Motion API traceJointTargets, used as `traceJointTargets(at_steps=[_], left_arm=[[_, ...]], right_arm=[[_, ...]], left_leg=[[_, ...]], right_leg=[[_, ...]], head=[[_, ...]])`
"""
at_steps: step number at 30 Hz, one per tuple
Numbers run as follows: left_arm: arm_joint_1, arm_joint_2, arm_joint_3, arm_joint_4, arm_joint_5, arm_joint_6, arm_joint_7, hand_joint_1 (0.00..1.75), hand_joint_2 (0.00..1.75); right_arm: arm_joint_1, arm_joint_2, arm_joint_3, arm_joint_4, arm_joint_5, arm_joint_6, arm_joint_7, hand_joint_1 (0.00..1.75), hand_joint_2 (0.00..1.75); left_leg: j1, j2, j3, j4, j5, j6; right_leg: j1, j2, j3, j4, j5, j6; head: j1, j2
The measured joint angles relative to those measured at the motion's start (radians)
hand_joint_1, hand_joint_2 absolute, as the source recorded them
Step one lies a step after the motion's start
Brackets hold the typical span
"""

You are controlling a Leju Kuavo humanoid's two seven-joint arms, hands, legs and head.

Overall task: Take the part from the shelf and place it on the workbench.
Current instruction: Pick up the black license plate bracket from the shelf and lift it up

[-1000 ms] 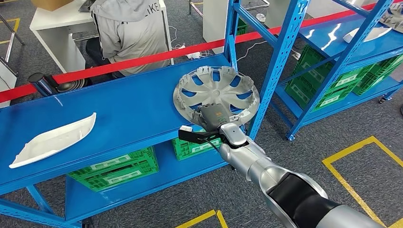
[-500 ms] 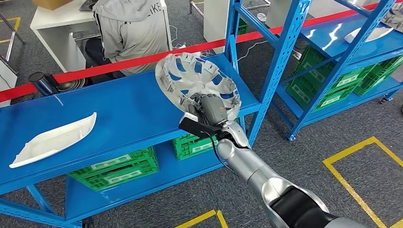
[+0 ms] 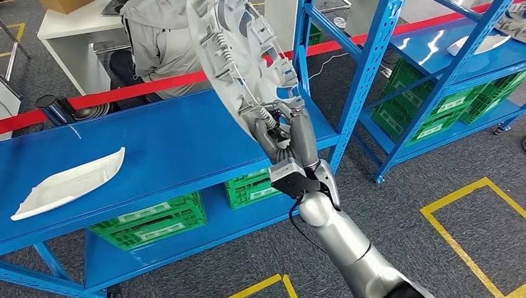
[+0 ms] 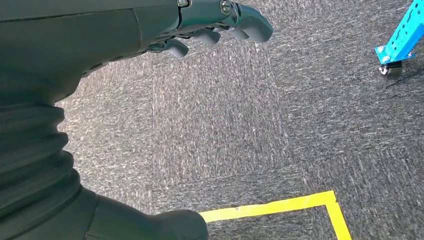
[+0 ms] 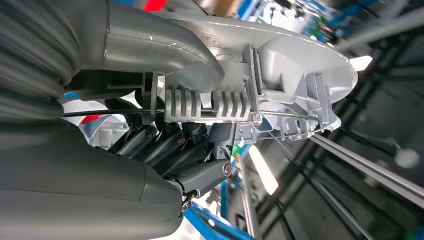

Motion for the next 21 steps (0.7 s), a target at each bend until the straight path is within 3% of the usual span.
traceJointTargets(at_steps=[4,11,21], left_arm=[[0.004,0.0,0.0,0.0,-0.005,0.01,0.003,0.0,1.75],[0.007,0.0,0.0,0.0,-0.017,0.017,0.002,0.0,1.75],[0.008,0.002,0.0,0.0,-0.029,0.032,0.0,0.0,1.75]], right_arm=[[0.03,-0.003,0.0,-0.087,-0.074,0.05,-0.012,1.66,1.75],[0.084,-0.016,0.018,-0.244,-0.244,0.287,-0.046,1.66,1.75],[0.117,-0.025,0.049,-0.39,-0.281,0.35,-0.052,1.66,1.75]], left_leg=[[0.0,0.0,0.0,0.0,0.0,0.0],[0.0,0.0,0.0,0.0,0.0,0.0],[-0.007,0.0,-0.004,0.009,-0.004,0.01]], right_leg=[[0.0,0.0,0.0,0.0,0.0,0.0],[0.0,0.0,0.0,0.0,0.0,0.0],[-0.004,0.0,0.002,-0.002,0.003,0.009]], head=[[0.0,0.0],[0.0,0.0],[0.0,0.0]])
